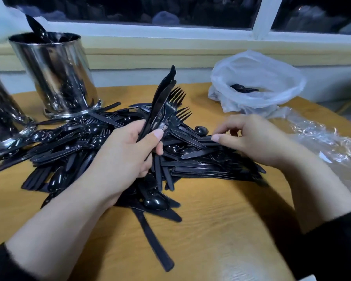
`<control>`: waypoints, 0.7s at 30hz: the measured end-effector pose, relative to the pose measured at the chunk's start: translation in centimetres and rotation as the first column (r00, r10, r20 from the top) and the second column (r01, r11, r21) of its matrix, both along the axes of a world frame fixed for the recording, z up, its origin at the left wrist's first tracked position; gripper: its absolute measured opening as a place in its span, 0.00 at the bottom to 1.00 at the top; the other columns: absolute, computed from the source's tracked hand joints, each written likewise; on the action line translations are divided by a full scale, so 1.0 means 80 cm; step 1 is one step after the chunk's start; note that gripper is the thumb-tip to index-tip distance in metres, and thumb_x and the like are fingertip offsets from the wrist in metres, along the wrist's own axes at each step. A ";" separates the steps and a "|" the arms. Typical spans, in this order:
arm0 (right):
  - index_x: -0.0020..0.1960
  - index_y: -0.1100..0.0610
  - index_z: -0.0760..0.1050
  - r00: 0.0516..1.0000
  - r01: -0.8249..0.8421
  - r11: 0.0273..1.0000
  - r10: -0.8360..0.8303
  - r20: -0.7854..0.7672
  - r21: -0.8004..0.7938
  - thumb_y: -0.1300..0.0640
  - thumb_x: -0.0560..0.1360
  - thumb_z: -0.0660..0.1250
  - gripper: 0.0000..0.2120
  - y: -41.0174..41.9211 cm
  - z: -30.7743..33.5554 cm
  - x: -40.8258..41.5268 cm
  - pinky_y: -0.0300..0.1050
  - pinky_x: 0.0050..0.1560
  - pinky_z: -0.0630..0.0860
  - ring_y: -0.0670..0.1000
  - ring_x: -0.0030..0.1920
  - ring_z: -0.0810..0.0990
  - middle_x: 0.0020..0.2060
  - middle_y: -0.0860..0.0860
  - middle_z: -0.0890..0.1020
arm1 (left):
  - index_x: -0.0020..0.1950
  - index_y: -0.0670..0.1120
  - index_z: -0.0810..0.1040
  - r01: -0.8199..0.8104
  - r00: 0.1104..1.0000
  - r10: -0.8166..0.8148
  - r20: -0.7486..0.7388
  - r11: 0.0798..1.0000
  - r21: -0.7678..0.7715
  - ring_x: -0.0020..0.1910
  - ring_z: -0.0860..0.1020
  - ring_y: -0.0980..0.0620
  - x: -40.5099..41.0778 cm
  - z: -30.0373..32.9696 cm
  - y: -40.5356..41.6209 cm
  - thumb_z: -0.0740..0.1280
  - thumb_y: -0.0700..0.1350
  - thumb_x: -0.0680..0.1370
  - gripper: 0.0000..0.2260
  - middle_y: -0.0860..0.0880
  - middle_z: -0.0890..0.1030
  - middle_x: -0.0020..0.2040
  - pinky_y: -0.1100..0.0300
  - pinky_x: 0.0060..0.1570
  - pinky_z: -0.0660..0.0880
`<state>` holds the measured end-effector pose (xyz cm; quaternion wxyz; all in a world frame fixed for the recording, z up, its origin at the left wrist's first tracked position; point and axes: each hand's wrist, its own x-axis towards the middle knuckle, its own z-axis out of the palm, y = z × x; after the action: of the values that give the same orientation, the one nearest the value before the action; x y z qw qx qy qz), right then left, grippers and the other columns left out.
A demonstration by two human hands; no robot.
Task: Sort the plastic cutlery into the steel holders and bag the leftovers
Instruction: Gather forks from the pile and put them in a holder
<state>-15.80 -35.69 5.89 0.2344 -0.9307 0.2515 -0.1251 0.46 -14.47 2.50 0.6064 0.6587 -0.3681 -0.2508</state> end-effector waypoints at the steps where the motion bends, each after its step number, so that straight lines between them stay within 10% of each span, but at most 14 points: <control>1: 0.47 0.42 0.83 1.000 0.000 1.000 0.000 -0.024 -0.013 0.45 0.77 0.70 0.03 0.001 0.002 -0.001 0.40 0.44 0.70 0.42 0.43 0.76 0.40 0.40 0.79 | 0.42 0.42 0.76 -0.007 1.000 0.007 0.004 1.000 0.004 0.26 0.60 0.49 -0.001 0.000 -0.001 0.64 0.51 0.84 0.16 0.47 0.67 0.26 0.61 0.26 0.62; 6: 0.54 0.40 0.82 0.991 0.032 0.999 -0.032 -0.127 -0.008 0.51 0.79 0.69 0.07 -0.006 0.003 -0.010 0.43 0.45 0.72 0.41 0.43 0.75 0.42 0.38 0.75 | 0.42 0.42 0.75 -0.019 1.000 0.018 0.011 1.000 0.022 0.26 0.59 0.50 -0.003 -0.001 0.002 0.64 0.51 0.85 0.16 0.35 0.67 0.33 0.61 0.27 0.61; 16: 0.56 0.40 0.82 0.984 0.036 0.999 -0.043 -0.172 -0.039 0.54 0.79 0.70 0.11 -0.021 -0.019 -0.021 0.42 0.52 0.66 0.45 0.49 0.73 0.45 0.36 0.75 | 0.40 0.42 0.75 -0.047 0.996 0.040 0.085 0.995 0.085 0.25 0.60 0.50 -0.011 0.002 0.001 0.63 0.52 0.84 0.18 0.46 0.65 0.25 0.59 0.28 0.63; 21: 0.53 0.42 0.82 0.983 0.084 0.996 -0.085 -0.163 -0.014 0.55 0.78 0.72 0.08 -0.023 -0.024 -0.018 0.38 0.40 0.67 0.42 0.43 0.75 0.43 0.39 0.78 | 0.40 0.41 0.75 -0.068 0.994 0.060 0.095 0.994 0.083 0.25 0.60 0.49 -0.011 0.002 -0.001 0.63 0.51 0.85 0.18 0.46 0.64 0.25 0.60 0.26 0.63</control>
<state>-17.26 -37.50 3.95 0.2041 -0.9271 0.3086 -0.0594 -0.42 -14.53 2.68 0.5675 0.7066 -0.3632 -0.2161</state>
